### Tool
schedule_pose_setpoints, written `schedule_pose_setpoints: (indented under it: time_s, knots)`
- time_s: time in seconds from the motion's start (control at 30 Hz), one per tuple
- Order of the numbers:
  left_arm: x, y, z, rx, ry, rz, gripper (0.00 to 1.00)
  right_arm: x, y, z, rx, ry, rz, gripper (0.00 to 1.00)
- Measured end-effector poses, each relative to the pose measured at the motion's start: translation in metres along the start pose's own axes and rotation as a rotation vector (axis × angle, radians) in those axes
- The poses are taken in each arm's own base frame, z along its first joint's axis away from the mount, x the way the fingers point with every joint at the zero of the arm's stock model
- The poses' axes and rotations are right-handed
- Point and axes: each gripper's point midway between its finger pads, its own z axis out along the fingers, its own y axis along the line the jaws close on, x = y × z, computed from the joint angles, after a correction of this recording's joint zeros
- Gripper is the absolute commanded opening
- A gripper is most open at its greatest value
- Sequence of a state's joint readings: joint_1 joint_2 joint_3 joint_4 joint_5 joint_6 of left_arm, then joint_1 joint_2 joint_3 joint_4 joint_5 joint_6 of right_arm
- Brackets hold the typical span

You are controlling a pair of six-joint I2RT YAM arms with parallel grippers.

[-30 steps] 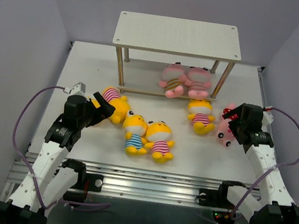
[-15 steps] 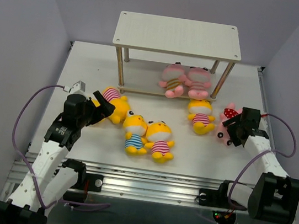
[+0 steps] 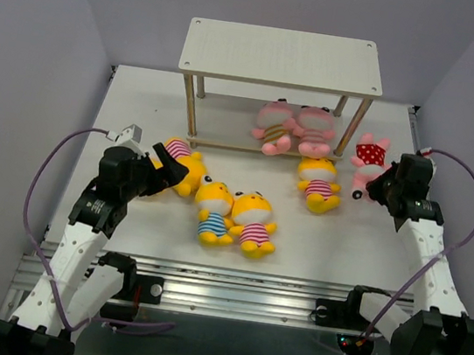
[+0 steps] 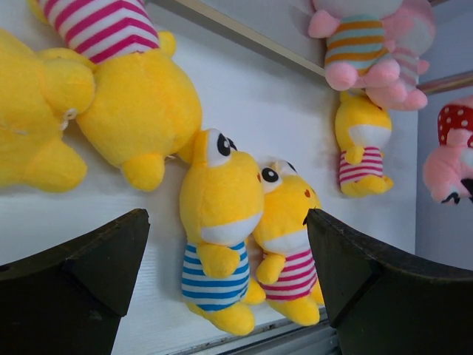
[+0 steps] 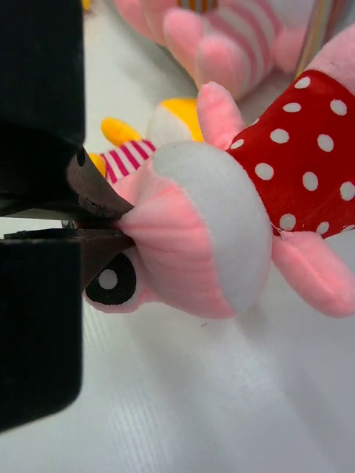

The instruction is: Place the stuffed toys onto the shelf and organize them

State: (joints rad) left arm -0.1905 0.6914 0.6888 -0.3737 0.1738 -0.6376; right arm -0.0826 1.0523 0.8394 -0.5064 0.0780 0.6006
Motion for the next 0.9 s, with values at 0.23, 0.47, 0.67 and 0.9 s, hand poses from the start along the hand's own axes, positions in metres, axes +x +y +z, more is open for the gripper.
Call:
schedule_pose_setpoints:
  time_s: [0.23, 0.47, 0.67, 0.9]
  knots:
    - [0.012, -0.039, 0.000, 0.213, 0.103, 0.029, 0.99, 0.019, 0.080, -0.057, -0.313, 0.031, -0.339, 0.07]
    - [0.028, -0.072, -0.014, 0.435, 0.203, 0.072, 0.99, 0.141, 0.149, -0.088, -0.635, 0.244, -0.884, 0.09]
    - [0.048, -0.080, -0.032, 0.556, 0.264, 0.097, 0.99, 0.174, 0.160, -0.100, -0.830, 0.217, -1.182, 0.03]
    - [0.080, -0.069, -0.038, 0.602, 0.375, 0.076, 0.99, 0.163, 0.187, -0.135, -1.125, 0.028, -1.412, 0.01]
